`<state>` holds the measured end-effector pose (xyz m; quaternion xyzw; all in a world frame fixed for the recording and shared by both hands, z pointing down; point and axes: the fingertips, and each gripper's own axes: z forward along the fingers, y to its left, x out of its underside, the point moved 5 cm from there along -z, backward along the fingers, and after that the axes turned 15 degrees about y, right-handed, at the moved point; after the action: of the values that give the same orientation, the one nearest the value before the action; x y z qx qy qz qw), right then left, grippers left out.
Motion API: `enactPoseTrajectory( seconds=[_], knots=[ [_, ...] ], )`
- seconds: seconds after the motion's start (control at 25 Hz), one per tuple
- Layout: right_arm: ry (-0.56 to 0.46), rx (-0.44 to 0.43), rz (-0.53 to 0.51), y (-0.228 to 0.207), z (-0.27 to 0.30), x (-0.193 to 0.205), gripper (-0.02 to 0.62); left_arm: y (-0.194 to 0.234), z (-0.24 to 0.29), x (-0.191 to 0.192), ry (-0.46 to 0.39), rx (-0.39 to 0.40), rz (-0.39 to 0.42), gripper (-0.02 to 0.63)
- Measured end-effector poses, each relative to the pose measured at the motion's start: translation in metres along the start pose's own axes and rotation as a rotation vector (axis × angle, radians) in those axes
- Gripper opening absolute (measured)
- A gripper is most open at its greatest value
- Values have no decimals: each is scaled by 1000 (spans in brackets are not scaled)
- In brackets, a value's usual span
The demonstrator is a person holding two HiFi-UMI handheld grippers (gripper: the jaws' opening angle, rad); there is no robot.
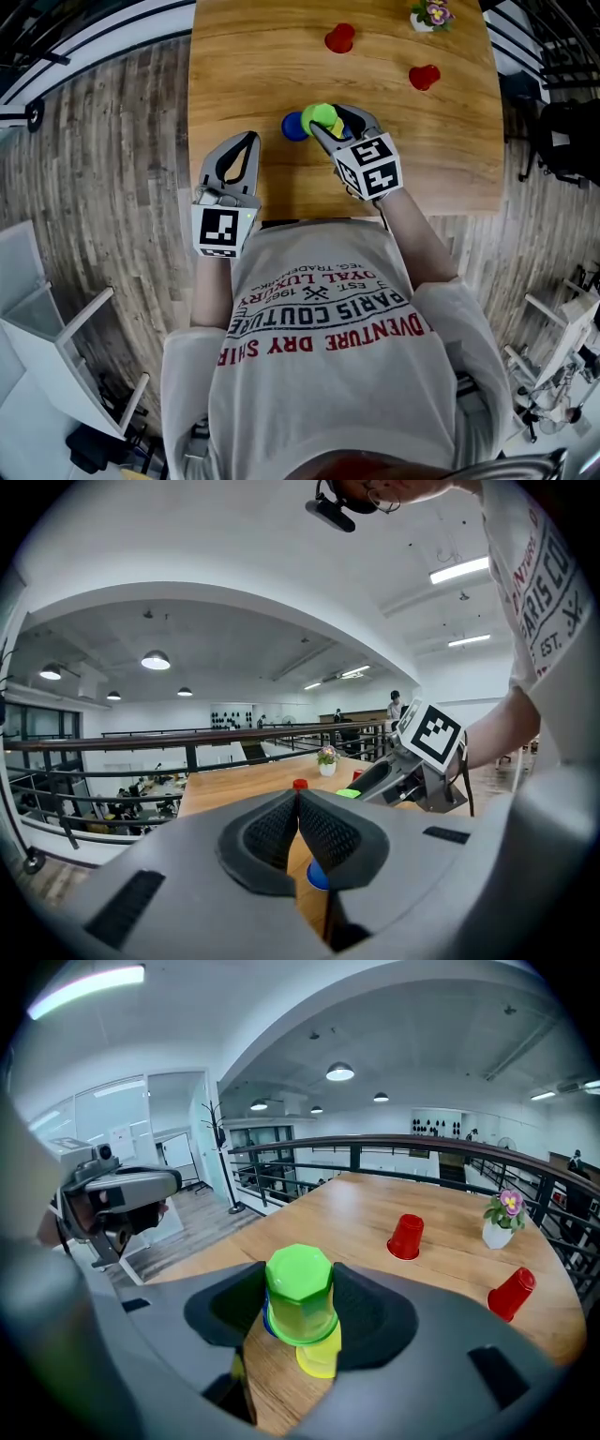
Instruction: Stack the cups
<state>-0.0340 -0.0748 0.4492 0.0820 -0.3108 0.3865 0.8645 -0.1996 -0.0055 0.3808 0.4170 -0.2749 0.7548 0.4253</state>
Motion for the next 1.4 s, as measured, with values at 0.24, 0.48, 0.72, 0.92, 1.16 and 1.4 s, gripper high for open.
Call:
enactPoseTrajectory(
  seconds=[0.24, 0.48, 0.72, 0.92, 1.16, 1.4],
  knots=[
    [5, 5, -8, 4, 7, -1, 241, 4, 0, 6, 6, -2, -10, 17],
    [-92, -14, 31, 2, -12, -7, 287, -4, 6, -1, -2, 26, 3, 17],
    [-173, 29, 63, -29, -47, -3, 288, -32, 25, -18, -40, 91, 26, 17],
    [-177, 87, 118, -73, -69, 17, 288, -67, 47, -37, -70, 166, 52, 17],
    [-154, 127, 140, -123, -84, 45, 288, -113, 76, -54, -78, 223, 75, 17],
    [-122, 140, 133, -176, -81, 69, 288, -145, 111, -62, -42, 209, 52, 17]
  ],
)
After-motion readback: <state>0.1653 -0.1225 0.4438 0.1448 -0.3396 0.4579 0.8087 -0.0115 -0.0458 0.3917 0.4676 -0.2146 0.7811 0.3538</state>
